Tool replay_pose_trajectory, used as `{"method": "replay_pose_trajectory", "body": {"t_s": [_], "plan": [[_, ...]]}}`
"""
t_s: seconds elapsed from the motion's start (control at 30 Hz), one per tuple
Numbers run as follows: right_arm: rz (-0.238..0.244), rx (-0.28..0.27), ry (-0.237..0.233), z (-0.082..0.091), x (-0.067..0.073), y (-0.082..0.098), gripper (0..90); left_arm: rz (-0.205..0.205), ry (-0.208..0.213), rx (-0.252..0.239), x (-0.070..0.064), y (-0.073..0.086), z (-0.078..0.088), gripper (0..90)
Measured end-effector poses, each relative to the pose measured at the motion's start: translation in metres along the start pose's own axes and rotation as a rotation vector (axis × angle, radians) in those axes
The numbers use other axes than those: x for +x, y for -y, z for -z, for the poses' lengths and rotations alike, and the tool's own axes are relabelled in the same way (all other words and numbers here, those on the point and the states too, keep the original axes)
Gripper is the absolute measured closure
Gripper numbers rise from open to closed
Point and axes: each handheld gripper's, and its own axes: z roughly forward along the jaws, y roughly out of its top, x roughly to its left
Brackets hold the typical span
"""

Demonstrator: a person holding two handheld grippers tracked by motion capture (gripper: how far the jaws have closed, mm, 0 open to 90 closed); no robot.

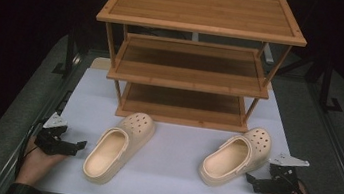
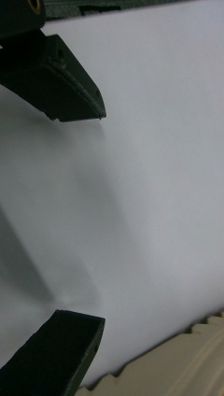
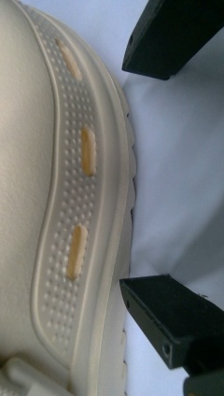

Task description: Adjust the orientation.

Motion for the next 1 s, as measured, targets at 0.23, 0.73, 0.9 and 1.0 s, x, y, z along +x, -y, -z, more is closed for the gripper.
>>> {"method": "replay_pose_trajectory", "body": {"t_s": [0.23, 0.73, 0.9, 1.0], "plan": [[0.000, 0.016, -0.005, 0.003, -0.001, -0.002, 6.5, -0.014, -0.012, 0.003, -0.002, 0.000, -0.002, 1.5], [-0.081, -0.085, 0.093, 0.048, -0.033, -0.032, 89.9, -0.013, -0.013, 0.004, -0.002, 0.000, -0.002, 1.6], [-0.094, -0.110, 0.078, 0.044, -0.050, -0.056, 90.0, -0.011, -0.012, 0.005, -0.002, 0.000, -0.002, 1.6], [-0.095, -0.108, 0.063, 0.040, -0.056, -0.064, 90.0, -0.010, -0.012, 0.004, -0.002, 0.000, -0.002, 1.6]]}}
